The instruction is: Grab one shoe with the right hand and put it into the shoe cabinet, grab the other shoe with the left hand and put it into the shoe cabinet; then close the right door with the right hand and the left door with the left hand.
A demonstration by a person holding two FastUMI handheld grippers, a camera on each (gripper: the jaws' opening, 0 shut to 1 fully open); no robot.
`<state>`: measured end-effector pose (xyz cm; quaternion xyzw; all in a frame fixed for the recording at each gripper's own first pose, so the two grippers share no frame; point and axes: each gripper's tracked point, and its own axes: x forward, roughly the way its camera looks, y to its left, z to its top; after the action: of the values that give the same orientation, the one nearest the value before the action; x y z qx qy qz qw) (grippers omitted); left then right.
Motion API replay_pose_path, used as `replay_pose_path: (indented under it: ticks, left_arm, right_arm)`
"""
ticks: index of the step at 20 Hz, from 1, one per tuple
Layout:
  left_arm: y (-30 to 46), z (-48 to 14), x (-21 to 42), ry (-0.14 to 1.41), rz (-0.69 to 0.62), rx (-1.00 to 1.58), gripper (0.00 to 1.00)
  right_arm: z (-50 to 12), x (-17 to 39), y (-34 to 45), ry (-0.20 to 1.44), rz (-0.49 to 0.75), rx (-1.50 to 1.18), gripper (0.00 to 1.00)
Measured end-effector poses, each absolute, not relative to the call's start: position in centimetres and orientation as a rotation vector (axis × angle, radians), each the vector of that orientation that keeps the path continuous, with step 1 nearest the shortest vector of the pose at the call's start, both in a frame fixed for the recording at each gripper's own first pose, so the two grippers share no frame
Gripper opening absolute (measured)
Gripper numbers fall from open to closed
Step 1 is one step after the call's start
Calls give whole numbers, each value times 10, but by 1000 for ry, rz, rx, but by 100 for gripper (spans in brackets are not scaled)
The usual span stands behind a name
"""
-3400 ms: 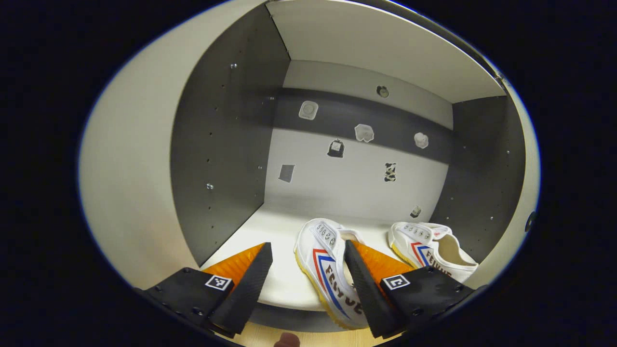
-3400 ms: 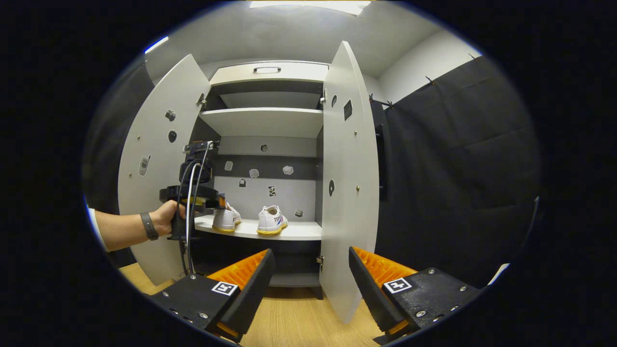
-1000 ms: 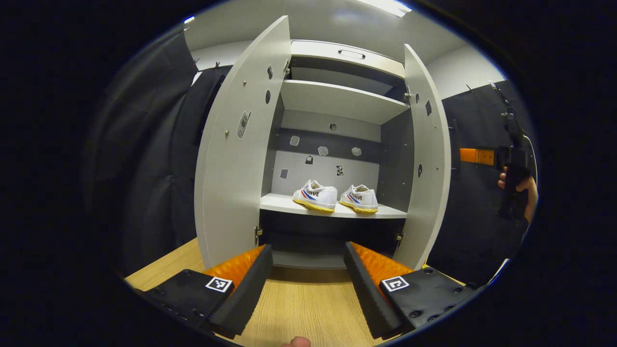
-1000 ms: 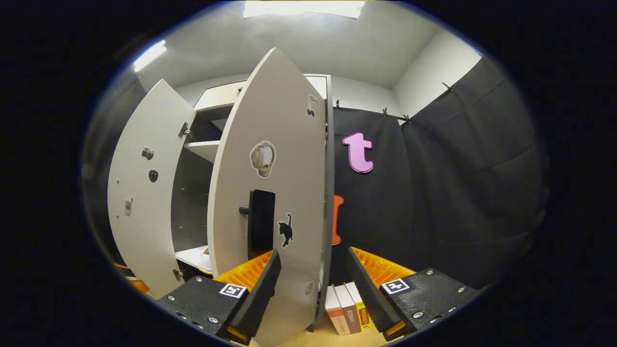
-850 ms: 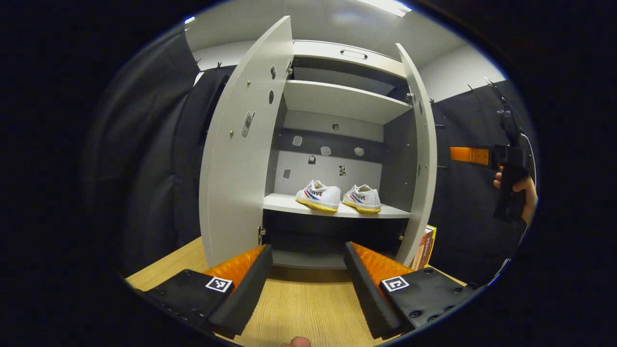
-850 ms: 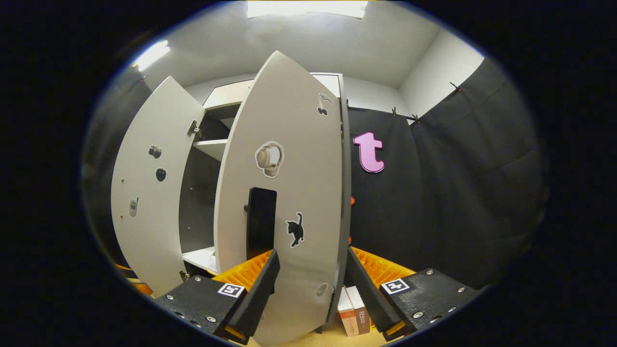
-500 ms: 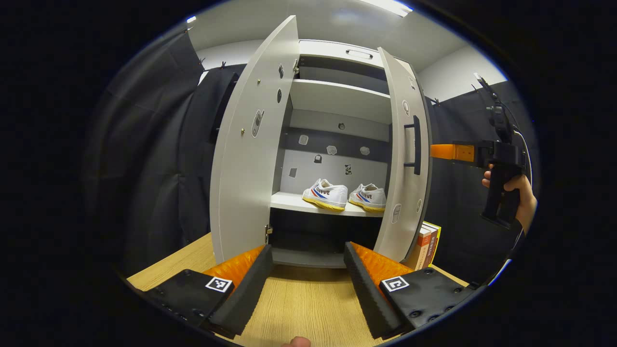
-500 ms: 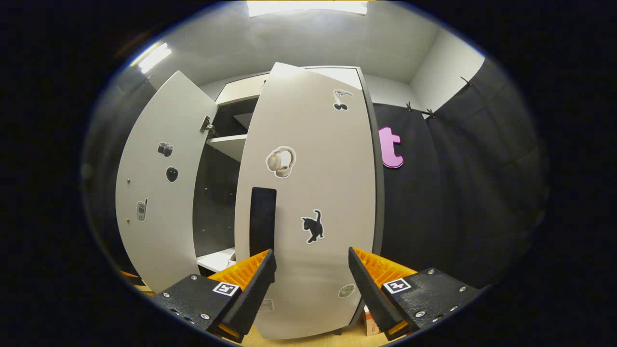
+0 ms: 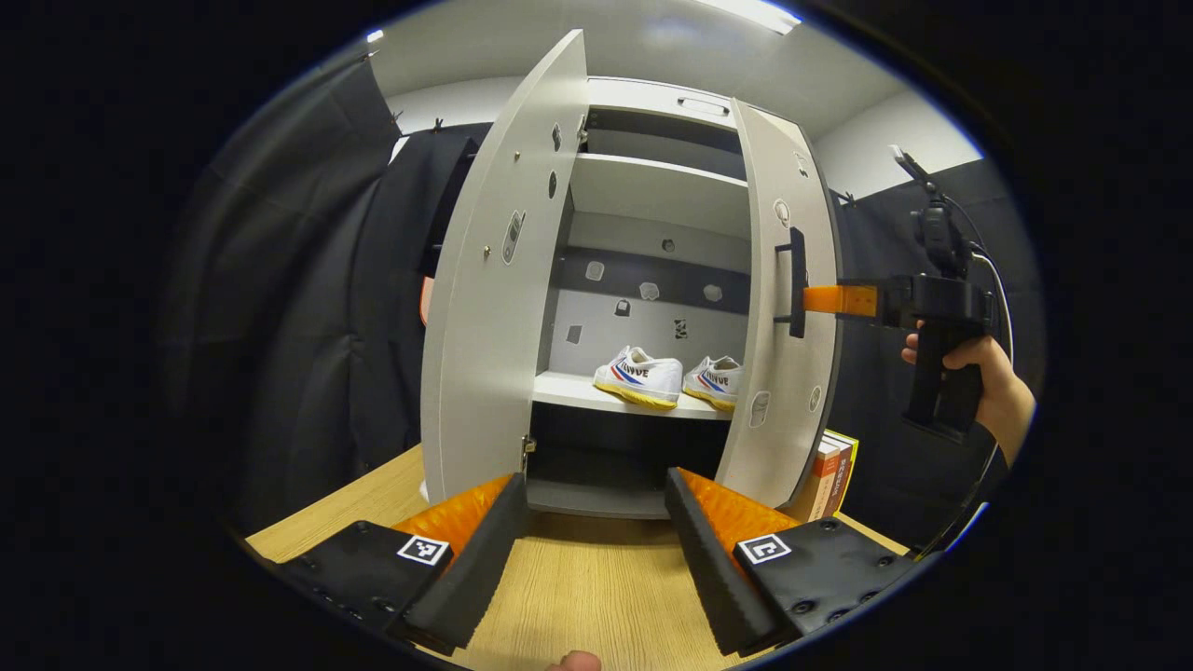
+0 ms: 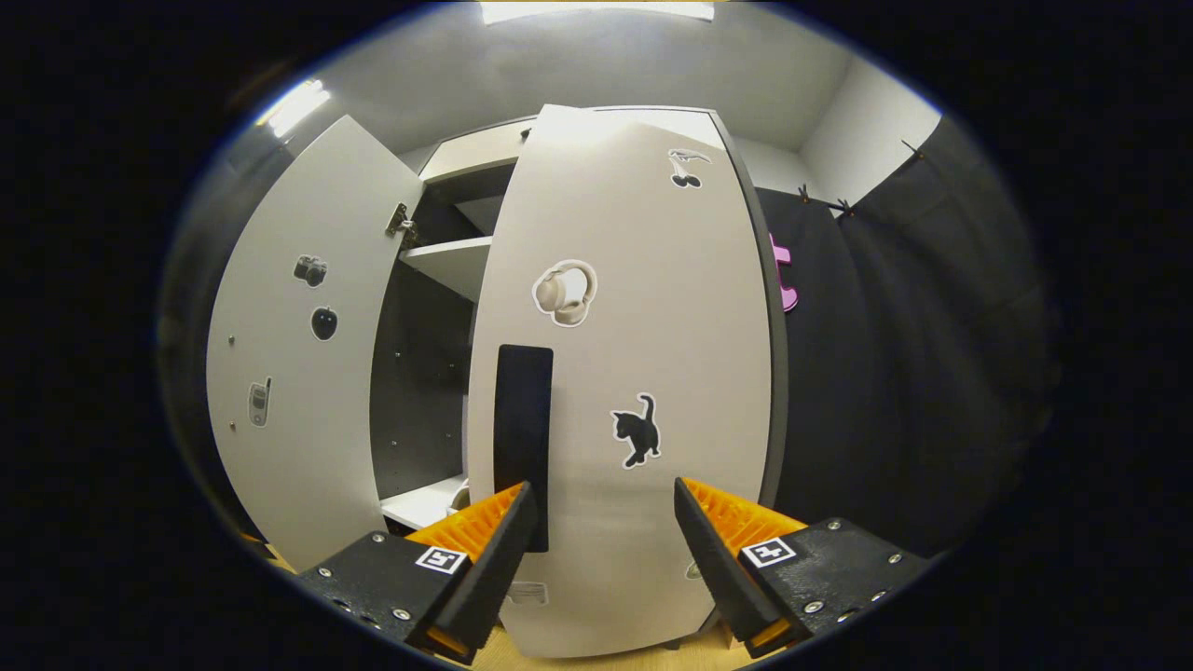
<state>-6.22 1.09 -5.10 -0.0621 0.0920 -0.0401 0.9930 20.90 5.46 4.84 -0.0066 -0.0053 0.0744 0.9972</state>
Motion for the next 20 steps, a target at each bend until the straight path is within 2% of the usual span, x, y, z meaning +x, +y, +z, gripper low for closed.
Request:
replay_pose_path:
  ticks: [1, 3, 13, 14, 15, 17, 20]
  left_arm:
    - [11, -51, -62, 182, -80, -125, 97]
    - [12, -50, -62, 178, -79, -126, 99]
    - [13, -50, -61, 178, -81, -113, 99]
    - [12, -49, -61, 178, -83, -113, 97]
    - [12, -49, -61, 179, -86, -113, 99]
    - [11, -50, -61, 182, -88, -109, 97]
    - [11, -49, -60, 182, -95, -108, 99]
  right_arm:
    - [48, 214, 58, -4, 149, -16, 92]
    - [47, 227, 65, 6, 149, -24, 92]
    - [40, 263, 82, 8, 138, -17, 91]
    - [40, 265, 82, 8, 137, -19, 91]
    - [40, 266, 82, 7, 134, -21, 91]
    - [40, 265, 83, -1, 129, -26, 91]
    - [45, 258, 78, -14, 115, -11, 92]
